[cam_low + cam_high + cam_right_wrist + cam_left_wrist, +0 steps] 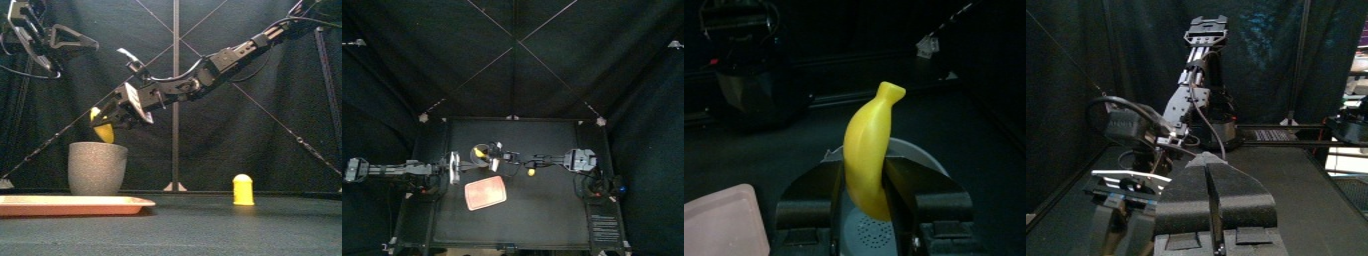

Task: Pick the banana then place it in the grey bowl
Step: Drop banana in the grey bowl and return to neutral

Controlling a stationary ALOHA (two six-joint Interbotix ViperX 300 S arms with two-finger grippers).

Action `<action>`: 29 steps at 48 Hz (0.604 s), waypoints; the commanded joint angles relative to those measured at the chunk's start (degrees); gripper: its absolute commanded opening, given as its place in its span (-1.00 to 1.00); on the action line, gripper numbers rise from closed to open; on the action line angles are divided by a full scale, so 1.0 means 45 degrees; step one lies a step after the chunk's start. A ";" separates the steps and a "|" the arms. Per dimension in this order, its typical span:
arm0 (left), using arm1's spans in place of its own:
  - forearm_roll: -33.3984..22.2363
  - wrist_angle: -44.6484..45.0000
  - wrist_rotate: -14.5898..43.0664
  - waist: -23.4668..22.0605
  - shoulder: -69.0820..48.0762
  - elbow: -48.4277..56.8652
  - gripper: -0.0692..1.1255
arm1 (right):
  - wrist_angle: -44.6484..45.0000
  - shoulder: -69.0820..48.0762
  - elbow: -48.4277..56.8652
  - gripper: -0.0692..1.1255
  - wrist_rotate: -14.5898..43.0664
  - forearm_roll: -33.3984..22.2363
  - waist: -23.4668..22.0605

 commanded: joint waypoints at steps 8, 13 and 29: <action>0.0020 -0.0137 0.0020 0.0039 -0.0059 -0.0195 -0.79 | 0.0156 -0.0293 -0.0371 0.55 -0.0098 -0.0078 -0.0078; 0.0020 -0.0117 0.0020 0.0039 -0.0078 -0.0215 -0.79 | 0.0059 -0.0410 -0.0078 0.66 -0.0078 -0.0234 -0.0078; 0.0020 -0.0117 0.0000 0.0039 -0.0078 0.0000 -0.79 | -0.1211 -0.3711 0.3945 0.66 0.0039 -0.0098 0.0234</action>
